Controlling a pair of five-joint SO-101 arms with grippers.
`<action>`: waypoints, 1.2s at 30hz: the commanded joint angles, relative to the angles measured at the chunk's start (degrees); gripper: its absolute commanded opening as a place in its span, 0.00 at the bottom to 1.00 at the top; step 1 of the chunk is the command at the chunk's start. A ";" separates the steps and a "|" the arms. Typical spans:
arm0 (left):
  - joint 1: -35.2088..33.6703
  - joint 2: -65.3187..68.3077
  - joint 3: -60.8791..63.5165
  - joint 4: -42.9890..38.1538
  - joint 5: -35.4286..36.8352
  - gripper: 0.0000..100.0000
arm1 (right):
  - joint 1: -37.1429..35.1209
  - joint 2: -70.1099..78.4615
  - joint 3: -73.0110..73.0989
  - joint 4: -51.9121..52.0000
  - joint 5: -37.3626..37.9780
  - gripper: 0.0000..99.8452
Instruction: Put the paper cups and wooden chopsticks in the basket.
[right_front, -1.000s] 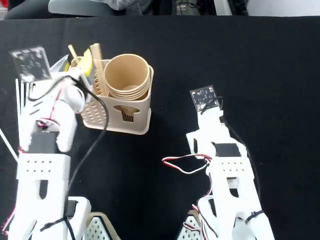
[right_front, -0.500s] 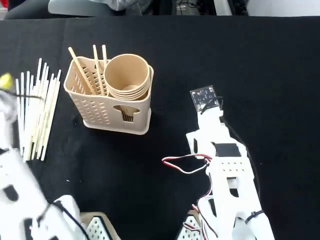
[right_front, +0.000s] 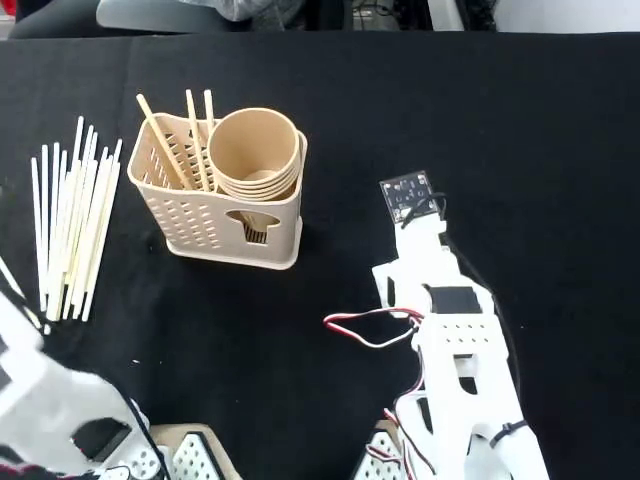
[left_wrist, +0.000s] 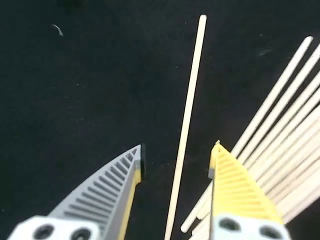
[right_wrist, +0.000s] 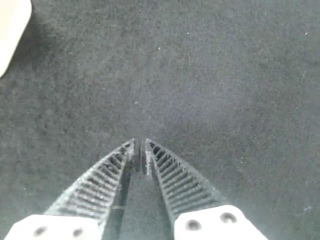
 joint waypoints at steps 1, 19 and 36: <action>0.31 11.87 -19.12 4.40 0.00 0.22 | 0.79 -0.31 -0.22 -0.97 0.53 0.03; 3.03 60.22 -83.47 20.40 3.52 0.19 | 0.79 -0.31 -0.22 -1.05 0.53 0.03; 3.38 60.75 -89.54 23.56 7.82 0.03 | 0.79 -0.31 -0.22 -1.05 0.53 0.03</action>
